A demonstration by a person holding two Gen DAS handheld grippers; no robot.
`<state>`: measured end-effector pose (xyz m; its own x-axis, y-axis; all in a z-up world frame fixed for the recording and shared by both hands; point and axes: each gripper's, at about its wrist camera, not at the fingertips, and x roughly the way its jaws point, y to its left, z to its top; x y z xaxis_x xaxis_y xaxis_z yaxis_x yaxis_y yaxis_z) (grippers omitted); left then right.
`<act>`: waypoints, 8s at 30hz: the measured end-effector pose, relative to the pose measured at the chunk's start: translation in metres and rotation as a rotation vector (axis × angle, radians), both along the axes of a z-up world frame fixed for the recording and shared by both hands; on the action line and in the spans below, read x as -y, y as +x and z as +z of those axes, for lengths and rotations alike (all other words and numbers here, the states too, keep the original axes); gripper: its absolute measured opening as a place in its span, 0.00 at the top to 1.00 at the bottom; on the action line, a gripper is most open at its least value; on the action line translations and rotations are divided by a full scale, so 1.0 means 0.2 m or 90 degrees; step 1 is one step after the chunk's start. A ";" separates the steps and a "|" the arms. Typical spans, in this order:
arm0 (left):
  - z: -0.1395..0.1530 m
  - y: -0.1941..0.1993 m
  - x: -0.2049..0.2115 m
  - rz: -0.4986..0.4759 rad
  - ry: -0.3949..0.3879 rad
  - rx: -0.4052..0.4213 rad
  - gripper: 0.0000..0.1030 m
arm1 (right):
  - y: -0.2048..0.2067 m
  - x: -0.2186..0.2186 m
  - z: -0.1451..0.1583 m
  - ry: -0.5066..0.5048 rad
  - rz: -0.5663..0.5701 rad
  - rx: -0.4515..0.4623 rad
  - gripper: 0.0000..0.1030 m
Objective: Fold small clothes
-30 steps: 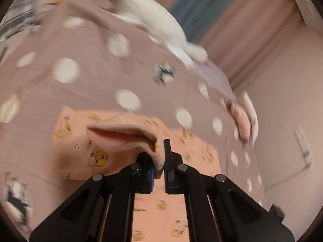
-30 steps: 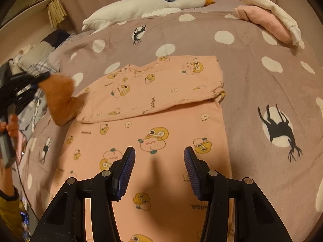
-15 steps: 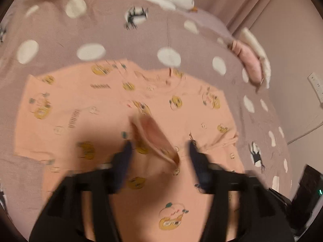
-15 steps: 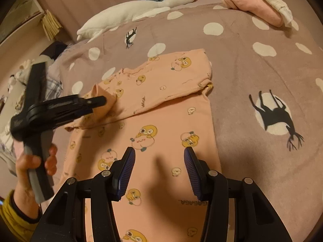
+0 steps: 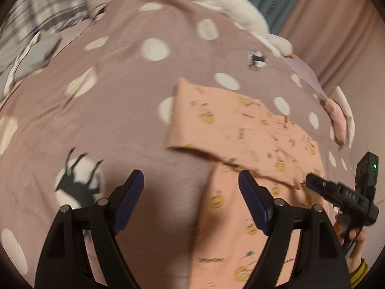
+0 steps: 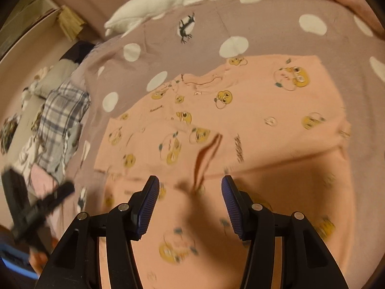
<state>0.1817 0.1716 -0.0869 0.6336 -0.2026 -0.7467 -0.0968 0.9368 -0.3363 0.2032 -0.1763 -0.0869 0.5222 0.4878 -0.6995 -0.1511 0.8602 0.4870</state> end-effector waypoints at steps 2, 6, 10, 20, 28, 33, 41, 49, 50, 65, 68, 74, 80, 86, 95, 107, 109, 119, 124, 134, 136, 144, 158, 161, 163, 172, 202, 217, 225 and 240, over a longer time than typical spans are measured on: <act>-0.02 -0.02 -0.04 0.014 -0.008 -0.006 0.22 | 0.04 -0.02 -0.03 -0.010 0.001 -0.017 0.48; -0.04 -0.04 -0.09 0.029 -0.023 -0.015 0.22 | 0.08 -0.03 -0.08 -0.014 -0.010 -0.044 0.48; -0.05 -0.05 -0.10 0.031 -0.030 -0.020 0.22 | 0.09 -0.08 -0.05 -0.040 0.008 -0.019 0.69; -0.02 -0.02 -0.03 0.003 -0.029 -0.018 0.22 | 0.04 0.09 0.27 -0.072 -0.019 0.093 0.93; -0.02 0.06 0.15 -0.039 -0.031 -0.016 0.22 | 0.10 0.45 0.21 -0.107 -0.082 0.054 0.93; 0.00 0.15 0.26 -0.071 -0.034 -0.015 0.22 | 0.17 0.48 0.08 -0.108 -0.097 -0.001 0.93; 0.00 0.33 0.42 -0.127 -0.004 -0.020 0.23 | 0.11 0.53 0.11 -0.196 -0.150 0.038 0.93; -0.15 0.49 0.51 -0.143 0.043 -0.061 0.71 | 0.03 0.37 0.05 -0.175 -0.026 0.053 0.93; -0.18 0.50 0.51 -0.145 0.058 -0.063 0.71 | 0.03 0.37 0.02 -0.188 -0.026 0.046 0.93; -0.15 0.26 0.36 -0.119 0.013 -0.063 0.51 | -0.18 0.40 0.03 -0.189 -0.050 0.042 0.60; -0.15 0.09 0.27 -0.104 -0.005 -0.067 0.49 | -0.33 0.45 0.05 -0.172 -0.059 0.056 0.54; -0.19 -0.21 0.11 -0.101 -0.068 -0.097 0.41 | -0.54 0.57 0.01 -0.131 -0.093 0.027 0.54; -0.20 -0.49 0.03 -0.104 -0.155 -0.106 0.40 | -0.71 0.64 -0.02 -0.092 -0.121 0.001 0.54; -0.21 -0.61 0.04 -0.092 -0.177 -0.107 0.39 | -0.85 0.62 -0.06 -0.074 -0.118 -0.003 0.54; -0.23 -0.69 0.06 -0.096 -0.173 -0.101 0.39 | -0.98 0.67 -0.10 -0.063 -0.134 -0.020 0.54; -0.25 -0.73 0.10 -0.106 -0.168 -0.100 0.35 | -1.02 0.68 -0.17 -0.027 -0.137 -0.059 0.54; -0.25 -0.73 0.10 -0.109 -0.166 -0.099 0.34 | -1.01 0.67 -0.17 -0.026 -0.132 -0.059 0.53; -0.25 -0.73 0.15 -0.135 -0.160 -0.096 0.26 | -1.00 0.64 -0.18 -0.015 -0.122 -0.066 0.52; -0.27 -0.68 0.15 -0.139 -0.178 -0.093 0.26 | -0.98 0.63 -0.19 -0.010 -0.116 -0.066 0.52; -0.28 -0.50 0.19 -0.170 -0.254 -0.099 0.27 | -0.86 0.60 -0.21 0.061 -0.106 -0.064 0.52; -0.28 -0.50 0.20 -0.178 -0.265 -0.097 0.27 | -0.86 0.61 -0.22 0.084 -0.109 -0.068 0.52; -0.30 -0.63 0.17 -0.208 -0.294 -0.105 0.38 | -0.99 0.69 -0.28 0.186 -0.046 -0.110 0.52; -0.34 -0.55 0.26 -0.198 -0.278 -0.124 0.70 | -0.90 0.63 -0.29 0.205 -0.030 -0.110 0.58; -0.36 -0.59 0.24 -0.198 -0.275 -0.133 0.84 | -0.94 0.63 -0.30 0.170 -0.014 -0.120 0.77; -0.37 -0.62 0.22 -0.197 -0.283 -0.138 0.91 | -0.97 0.64 -0.31 0.155 -0.007 -0.123 0.86; -0.34 -0.60 0.21 -0.195 -0.341 -0.135 0.96 | -0.96 0.63 -0.29 0.205 0.004 -0.104 0.93; 0.08 0.24 0.17 -0.120 -0.457 0.030 0.97 | -0.26 0.65 0.29 0.235 -0.053 0.122 0.93; -0.08 0.91 0.20 -0.039 -0.345 -0.053 0.96 | 0.41 0.70 0.12 0.189 -0.162 0.013 0.93; -0.16 1.04 0.13 0.011 -0.247 -0.093 0.74 | 0.50 0.81 0.01 0.174 -0.224 -0.043 0.56; -0.15 0.75 0.46 -0.248 0.054 -0.101 0.82 | 0.27 0.40 0.07 -0.170 0.068 0.024 0.89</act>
